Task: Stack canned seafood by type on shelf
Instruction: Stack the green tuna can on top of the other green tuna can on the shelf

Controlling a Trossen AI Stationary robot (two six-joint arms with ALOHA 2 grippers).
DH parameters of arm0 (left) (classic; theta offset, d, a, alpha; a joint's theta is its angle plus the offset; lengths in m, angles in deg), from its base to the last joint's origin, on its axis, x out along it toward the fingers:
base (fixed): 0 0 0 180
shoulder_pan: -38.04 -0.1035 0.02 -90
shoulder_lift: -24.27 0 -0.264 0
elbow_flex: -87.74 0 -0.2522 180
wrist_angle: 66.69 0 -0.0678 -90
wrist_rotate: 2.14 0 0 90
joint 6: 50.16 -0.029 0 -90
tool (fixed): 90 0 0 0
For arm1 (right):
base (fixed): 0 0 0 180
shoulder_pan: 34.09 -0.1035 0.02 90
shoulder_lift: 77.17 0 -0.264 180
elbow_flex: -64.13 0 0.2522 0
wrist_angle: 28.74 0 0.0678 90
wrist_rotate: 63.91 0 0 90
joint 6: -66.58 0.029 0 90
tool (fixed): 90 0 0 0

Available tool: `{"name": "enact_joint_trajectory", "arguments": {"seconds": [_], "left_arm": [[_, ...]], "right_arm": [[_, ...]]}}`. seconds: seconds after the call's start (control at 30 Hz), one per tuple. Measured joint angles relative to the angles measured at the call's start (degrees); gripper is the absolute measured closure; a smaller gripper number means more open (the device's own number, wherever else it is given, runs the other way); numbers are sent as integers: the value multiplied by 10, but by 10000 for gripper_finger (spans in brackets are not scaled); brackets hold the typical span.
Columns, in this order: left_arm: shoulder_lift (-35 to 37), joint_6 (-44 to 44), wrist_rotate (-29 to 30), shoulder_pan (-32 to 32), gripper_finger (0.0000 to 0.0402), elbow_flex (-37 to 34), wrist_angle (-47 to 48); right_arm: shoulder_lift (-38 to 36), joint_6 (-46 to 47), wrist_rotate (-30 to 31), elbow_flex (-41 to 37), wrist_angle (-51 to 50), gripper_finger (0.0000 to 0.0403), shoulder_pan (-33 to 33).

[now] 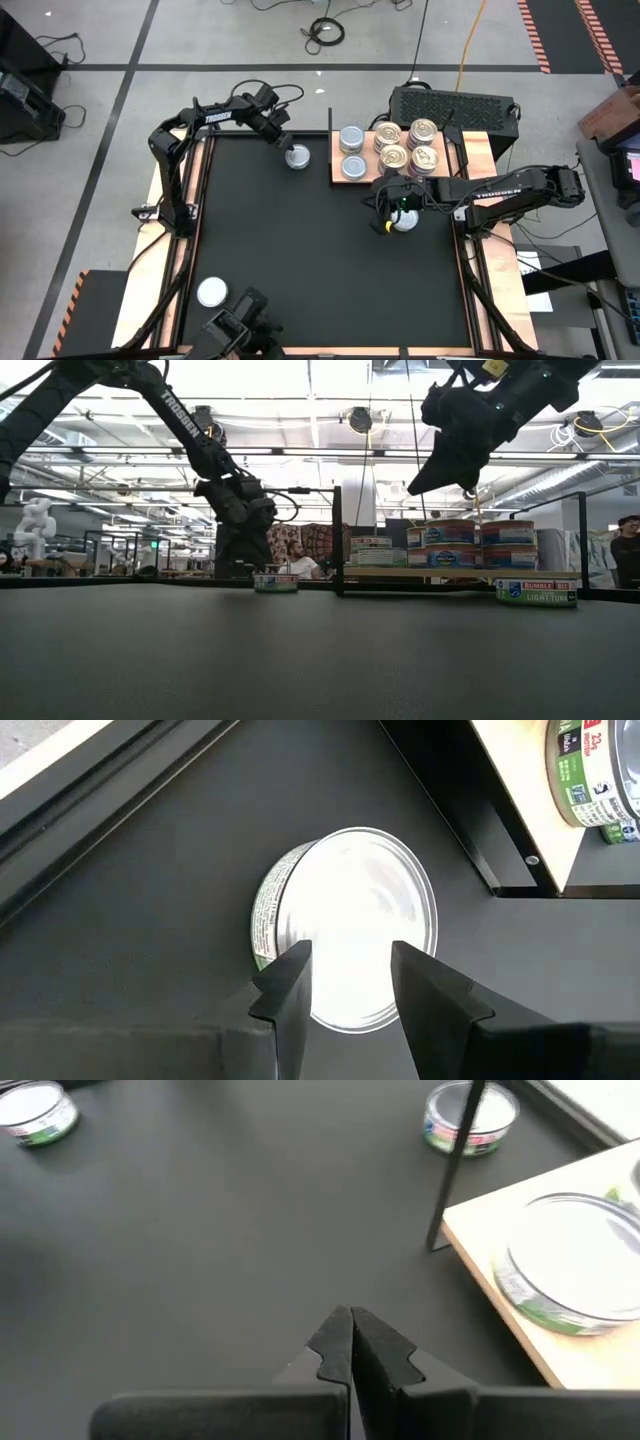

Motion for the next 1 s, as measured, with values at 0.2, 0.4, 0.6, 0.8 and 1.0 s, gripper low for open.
{"name": "enact_joint_trajectory", "arguments": {"seconds": [0.2, 0.4, 0.6, 0.8, 1.0], "left_arm": [[0, -9, 3, 0, 262, 0, 0], [0, -6, 85, 0, 262, 0, 5], [-3, -13, 83, 5, 262, 0, 3], [-7, -11, 55, 9, 262, -4, -8], [-13, -9, 96, 11, 262, -4, -13]], "right_arm": [[0, -4, -8, 0, 1, 403, 0], [0, -3, -8, 0, 1, 403, 0], [0, -3, -8, 0, 1, 403, 0], [0, -2, -10, 0, 0, 403, 0], [0, -1, -24, 0, 0, 403, 0]]}}
